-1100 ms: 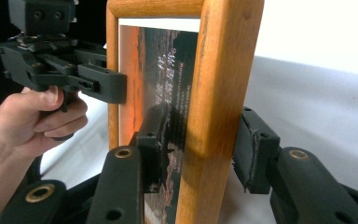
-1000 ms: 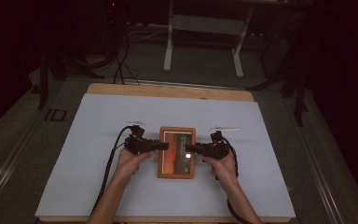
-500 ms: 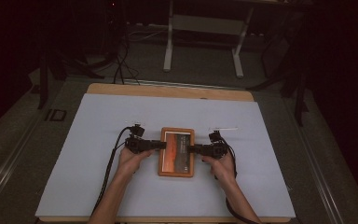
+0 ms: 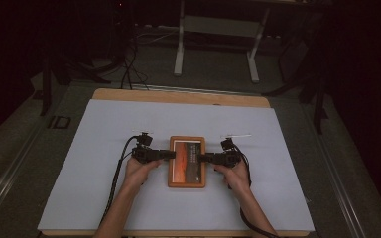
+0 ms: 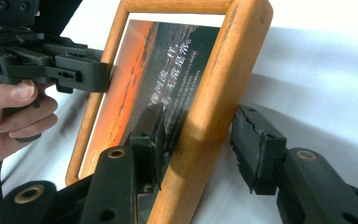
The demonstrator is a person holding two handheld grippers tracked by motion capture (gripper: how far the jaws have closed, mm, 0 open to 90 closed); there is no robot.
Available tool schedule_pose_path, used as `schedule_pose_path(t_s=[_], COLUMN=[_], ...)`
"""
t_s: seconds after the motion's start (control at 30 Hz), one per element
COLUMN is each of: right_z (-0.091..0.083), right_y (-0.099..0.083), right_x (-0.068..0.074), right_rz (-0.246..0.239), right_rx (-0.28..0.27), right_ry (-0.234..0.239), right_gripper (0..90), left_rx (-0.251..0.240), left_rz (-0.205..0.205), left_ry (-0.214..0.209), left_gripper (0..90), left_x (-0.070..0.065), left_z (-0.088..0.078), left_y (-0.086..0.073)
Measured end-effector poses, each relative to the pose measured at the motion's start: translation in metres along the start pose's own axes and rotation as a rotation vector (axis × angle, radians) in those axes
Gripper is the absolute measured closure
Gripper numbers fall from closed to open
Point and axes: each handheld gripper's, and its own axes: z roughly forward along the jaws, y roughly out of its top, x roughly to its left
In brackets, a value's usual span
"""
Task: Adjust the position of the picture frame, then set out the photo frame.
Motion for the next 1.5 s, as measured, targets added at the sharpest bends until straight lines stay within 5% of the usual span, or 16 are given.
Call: schedule_pose_path(t_s=[0.13,0.17,0.3,0.43,0.63,0.7,0.77,0.93,1.2,1.4,1.5], right_z=[0.000,0.000,-0.005,-0.016,-0.025,-0.025,-0.025,-0.017,-0.010,-0.006,-0.003], right_y=[0.000,0.000,0.000,0.000,0.001,0.001,0.001,0.002,0.010,0.020,0.023], right_x=[0.004,0.007,0.012,0.018,0.025,0.029,0.031,0.046,0.049,0.053,0.053], right_rz=[-0.028,-0.063,-0.112,-0.159,-0.241,-0.268,-0.281,-0.399,-0.430,-0.483,-0.480], right_rx=[0.004,0.001,-0.003,-0.038,-0.060,-0.056,-0.053,-0.034,-0.066,-0.078,-0.085], right_ry=[-0.023,-0.053,-0.096,-0.130,-0.194,-0.233,-0.237,-0.317,-0.327,-0.323,-0.328], right_gripper=[51.4,51.0,50.4,49.9,51.3,56.5,56.5,53.6,50.9,80.6,87.9], left_rx=[-0.017,-0.027,-0.046,-0.098,-0.150,-0.158,-0.158,-0.166,-0.189,-0.200,-0.198], left_rz=[0.058,0.106,0.145,0.214,0.240,0.278,0.278,0.329,0.298,0.302,0.306], left_ry=[0.036,0.070,0.105,0.199,0.260,0.301,0.301,0.335,0.295,0.275,0.278], left_gripper=[55.8,55.7,51.5,50.1,47.9,47.9,47.9,46.9,47.4,47.8,47.7], left_x=[-0.004,-0.009,-0.014,-0.021,-0.029,-0.035,-0.035,-0.045,-0.048,-0.053,-0.055], left_z=[-0.001,-0.004,-0.010,-0.025,-0.039,-0.046,-0.046,-0.052,-0.062,-0.065,-0.065], left_y=[-0.003,-0.007,-0.013,-0.014,-0.020,-0.024,-0.024,-0.035,-0.037,-0.034,-0.034])
